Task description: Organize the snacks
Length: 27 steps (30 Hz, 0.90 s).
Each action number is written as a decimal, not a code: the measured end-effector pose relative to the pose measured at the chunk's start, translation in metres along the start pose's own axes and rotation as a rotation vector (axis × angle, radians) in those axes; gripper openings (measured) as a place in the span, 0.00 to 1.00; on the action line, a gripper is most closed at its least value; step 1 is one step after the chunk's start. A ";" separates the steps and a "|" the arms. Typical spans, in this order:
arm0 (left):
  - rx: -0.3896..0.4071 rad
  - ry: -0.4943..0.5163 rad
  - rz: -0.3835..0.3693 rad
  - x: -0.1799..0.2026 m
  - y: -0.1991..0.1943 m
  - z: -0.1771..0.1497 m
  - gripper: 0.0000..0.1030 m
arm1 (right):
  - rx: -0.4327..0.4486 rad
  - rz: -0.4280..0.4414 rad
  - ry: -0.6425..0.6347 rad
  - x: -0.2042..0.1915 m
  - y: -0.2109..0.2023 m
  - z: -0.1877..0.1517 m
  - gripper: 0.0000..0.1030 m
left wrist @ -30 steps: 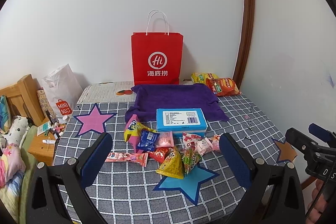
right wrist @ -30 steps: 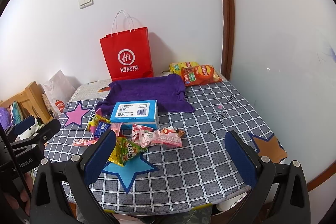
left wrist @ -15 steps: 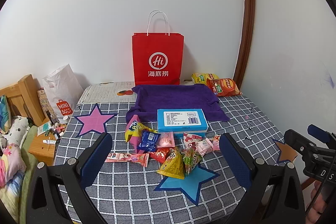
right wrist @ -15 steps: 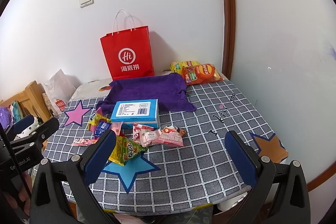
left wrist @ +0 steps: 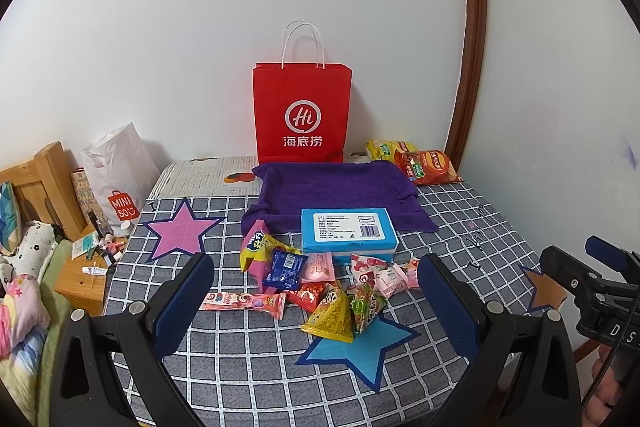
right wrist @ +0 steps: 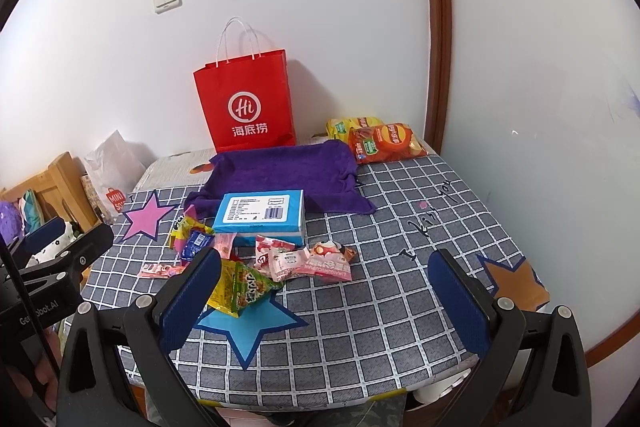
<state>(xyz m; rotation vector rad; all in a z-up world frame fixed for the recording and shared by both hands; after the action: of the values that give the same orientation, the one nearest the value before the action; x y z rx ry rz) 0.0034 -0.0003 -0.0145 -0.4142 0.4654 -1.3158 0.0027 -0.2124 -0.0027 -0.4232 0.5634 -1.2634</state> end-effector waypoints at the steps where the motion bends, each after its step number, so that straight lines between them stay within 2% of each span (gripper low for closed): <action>1: 0.000 0.000 0.000 0.000 0.000 0.000 0.99 | 0.000 0.000 0.000 0.000 0.000 0.000 0.99; 15: -0.009 0.020 0.004 -0.002 0.017 0.000 0.99 | -0.008 -0.001 -0.011 -0.002 0.013 -0.003 0.99; 27: -0.145 -0.007 0.026 -0.024 0.088 -0.028 0.99 | -0.109 -0.052 0.039 0.040 0.070 -0.025 0.99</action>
<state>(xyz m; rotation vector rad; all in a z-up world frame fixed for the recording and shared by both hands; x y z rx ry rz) 0.0550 0.0407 -0.0833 -0.5310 0.5604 -1.2590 0.0493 -0.2327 -0.0702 -0.5080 0.6606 -1.2962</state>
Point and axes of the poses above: each gripper's, at about its wrist camera, not at the fingertips, and y roughly the way its jaws point, x to its right, z to its top, the point moved 2 cm from there along y, roughly the way its jaws point, and after that the axes turned 13 degrees about z, right-handed, at the moved point
